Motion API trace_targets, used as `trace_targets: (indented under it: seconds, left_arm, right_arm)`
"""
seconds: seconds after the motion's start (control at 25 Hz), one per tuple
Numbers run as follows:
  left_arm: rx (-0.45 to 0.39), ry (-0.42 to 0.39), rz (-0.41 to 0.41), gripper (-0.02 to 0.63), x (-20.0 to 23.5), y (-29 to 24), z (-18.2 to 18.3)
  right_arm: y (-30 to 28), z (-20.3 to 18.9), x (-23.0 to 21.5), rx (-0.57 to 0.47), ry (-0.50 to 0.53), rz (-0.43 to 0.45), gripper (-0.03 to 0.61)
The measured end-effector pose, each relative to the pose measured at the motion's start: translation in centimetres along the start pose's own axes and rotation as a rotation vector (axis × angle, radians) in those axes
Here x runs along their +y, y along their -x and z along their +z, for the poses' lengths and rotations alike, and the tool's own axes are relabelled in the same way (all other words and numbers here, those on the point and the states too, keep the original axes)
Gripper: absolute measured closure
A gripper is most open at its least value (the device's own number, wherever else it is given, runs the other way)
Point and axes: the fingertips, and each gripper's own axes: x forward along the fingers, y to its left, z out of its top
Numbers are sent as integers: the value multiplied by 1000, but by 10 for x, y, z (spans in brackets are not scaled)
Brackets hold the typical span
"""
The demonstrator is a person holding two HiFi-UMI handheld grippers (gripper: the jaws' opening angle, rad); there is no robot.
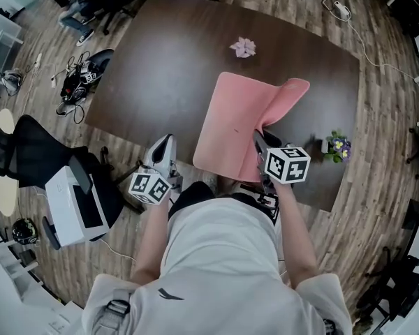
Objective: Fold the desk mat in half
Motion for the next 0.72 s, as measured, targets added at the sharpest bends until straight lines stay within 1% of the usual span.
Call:
trace_targets:
  seconds: [0.24,0.32,0.44,0.52,0.72]
  left_arm:
    - [-9,12,30,611,10,11,0]
    - [-9,11,40,611,12,15,0]
    - [-7,13,51,611,14,21,-1]
    - [-7,16,54,611,16,23,-1]
    - [-6,25,54,611,18,24,-3]
  right_arm:
    - [-69,-16,25,80,-64,50,543]
    - [-93,-26,28,109,-109,44,542]
    - [-122,-44,29,150,-167,8,543]
    - [-135,-56,30,185,-167,-10,542]
    - [-155,-81,31,268,-128,-35,541]
